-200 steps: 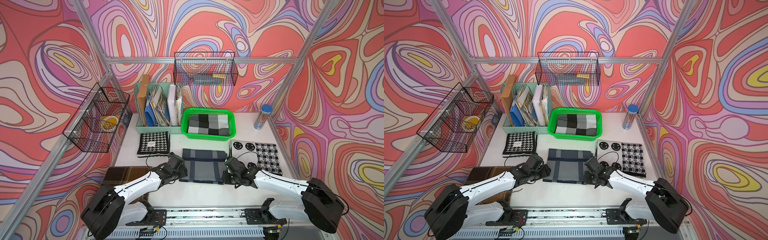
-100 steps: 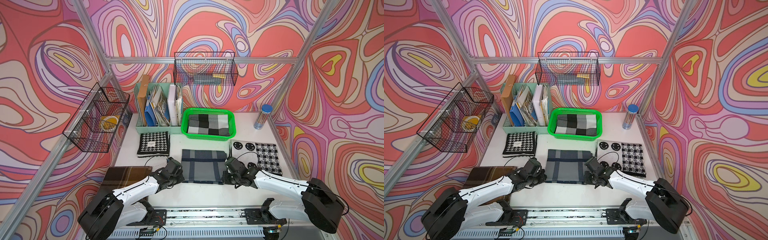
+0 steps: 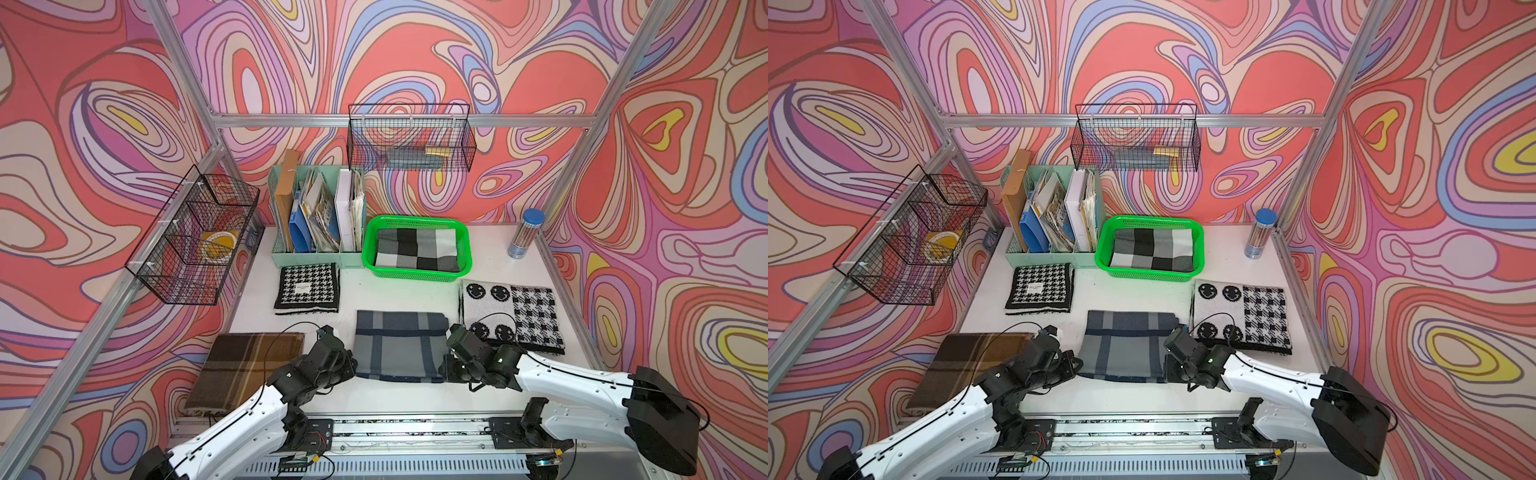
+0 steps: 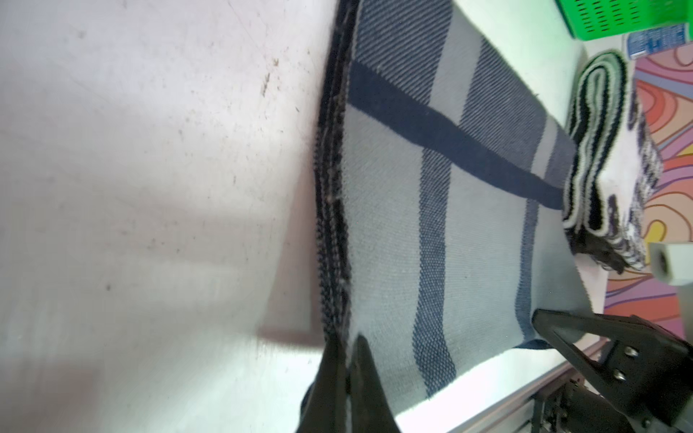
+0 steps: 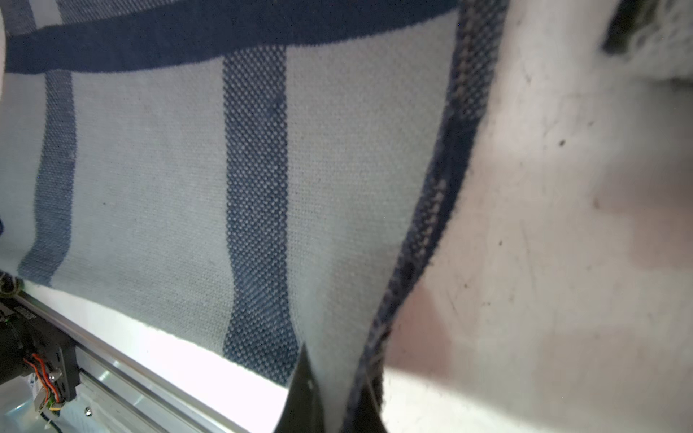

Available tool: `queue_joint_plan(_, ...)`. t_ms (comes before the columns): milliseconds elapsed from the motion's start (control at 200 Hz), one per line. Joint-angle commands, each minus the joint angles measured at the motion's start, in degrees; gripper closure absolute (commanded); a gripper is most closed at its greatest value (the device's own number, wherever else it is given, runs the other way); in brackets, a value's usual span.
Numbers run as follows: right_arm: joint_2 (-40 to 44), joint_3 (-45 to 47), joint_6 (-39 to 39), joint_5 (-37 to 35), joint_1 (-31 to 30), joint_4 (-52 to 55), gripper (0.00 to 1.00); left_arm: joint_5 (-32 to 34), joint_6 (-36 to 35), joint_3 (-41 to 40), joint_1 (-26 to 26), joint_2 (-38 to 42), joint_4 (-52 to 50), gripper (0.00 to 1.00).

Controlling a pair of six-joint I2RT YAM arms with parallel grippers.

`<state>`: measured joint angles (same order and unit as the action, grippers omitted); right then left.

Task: Put the folded scarf in the basket
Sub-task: Move the scarf to the center of the board.

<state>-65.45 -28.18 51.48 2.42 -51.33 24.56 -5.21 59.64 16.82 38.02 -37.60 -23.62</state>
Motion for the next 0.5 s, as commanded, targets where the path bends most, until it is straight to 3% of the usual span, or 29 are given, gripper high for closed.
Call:
queue_joint_plan(0,2.9,-1.6,2.2,-7.9,-0.2,8.6,0.8,3.7,-0.2,0.3,0.1,6.7,-11.2,0.52)
queue_joint_plan(20,3.4,-2.0,2.0,-8.6,-0.2,9.4,0.76,4.2,-0.5,0.7,0.0,7.5,-12.0,0.33)
queue_joint_plan(40,3.9,-2.6,1.8,-9.2,-0.2,10.1,0.69,5.1,-0.8,1.1,0.1,8.2,-12.8,0.21)
queue_joint_plan(75,4.9,-3.6,1.1,-10.7,-0.3,11.0,0.52,6.5,-1.4,2.0,0.0,9.1,-14.2,0.09)
queue_joint_plan(100,5.4,-4.1,0.8,-11.3,-0.1,11.4,0.47,7.5,-1.9,2.7,0.1,9.4,-15.0,0.05)
queue_joint_plan(170,6.9,-5.7,-0.7,-12.8,-0.1,11.8,0.35,9.7,-3.6,4.7,0.1,9.2,-16.1,0.02)
queue_joint_plan(230,7.9,-7.1,-1.5,-14.2,-0.1,12.0,0.3,10.7,-5.2,6.3,0.0,7.8,-15.8,0.01)
queue_joint_plan(395,8.4,-9.0,-4.9,-14.5,0.8,8.9,0.22,11.0,-8.9,10.5,0.1,-1.7,-11.6,0.01)
queue_joint_plan(496,6.9,-9.9,-7.2,-11.7,5.4,6.3,0.22,10.3,-10.8,12.2,0.1,-8.7,-7.7,0.01)
